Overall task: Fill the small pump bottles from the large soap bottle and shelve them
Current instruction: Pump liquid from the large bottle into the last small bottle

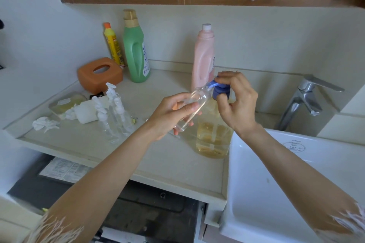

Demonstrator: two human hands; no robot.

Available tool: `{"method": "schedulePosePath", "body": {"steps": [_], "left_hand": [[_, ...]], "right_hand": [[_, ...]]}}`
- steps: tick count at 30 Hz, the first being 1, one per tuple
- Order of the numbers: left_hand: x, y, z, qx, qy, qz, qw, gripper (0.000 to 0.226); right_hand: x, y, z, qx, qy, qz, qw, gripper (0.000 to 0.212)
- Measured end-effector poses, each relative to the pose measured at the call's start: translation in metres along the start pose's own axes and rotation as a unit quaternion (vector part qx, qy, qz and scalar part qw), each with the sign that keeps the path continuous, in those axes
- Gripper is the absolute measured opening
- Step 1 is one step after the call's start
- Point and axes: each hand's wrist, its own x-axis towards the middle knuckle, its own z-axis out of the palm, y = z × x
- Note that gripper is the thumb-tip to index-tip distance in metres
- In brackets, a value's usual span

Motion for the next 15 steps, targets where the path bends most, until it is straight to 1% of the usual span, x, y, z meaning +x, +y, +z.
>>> {"method": "schedulePosePath", "body": {"steps": [6,11,15], "left_hand": [[-0.003,0.003,0.002,-0.001,0.008,-0.002,1.000,0.026],[-0.005,0.007,0.004,0.008,0.014,0.017,1.000,0.032],[-0.006,0.007,0.004,-0.002,0.014,0.020,1.000,0.033]], "right_hand": [[0.003,-0.006,-0.006,-0.025,-0.031,0.012,0.999,0.031],[0.017,-0.009,-0.016,-0.018,-0.068,-0.004,0.998,0.032],[0.013,-0.009,-0.017,-0.009,-0.071,0.001,0.997,0.036]]}}
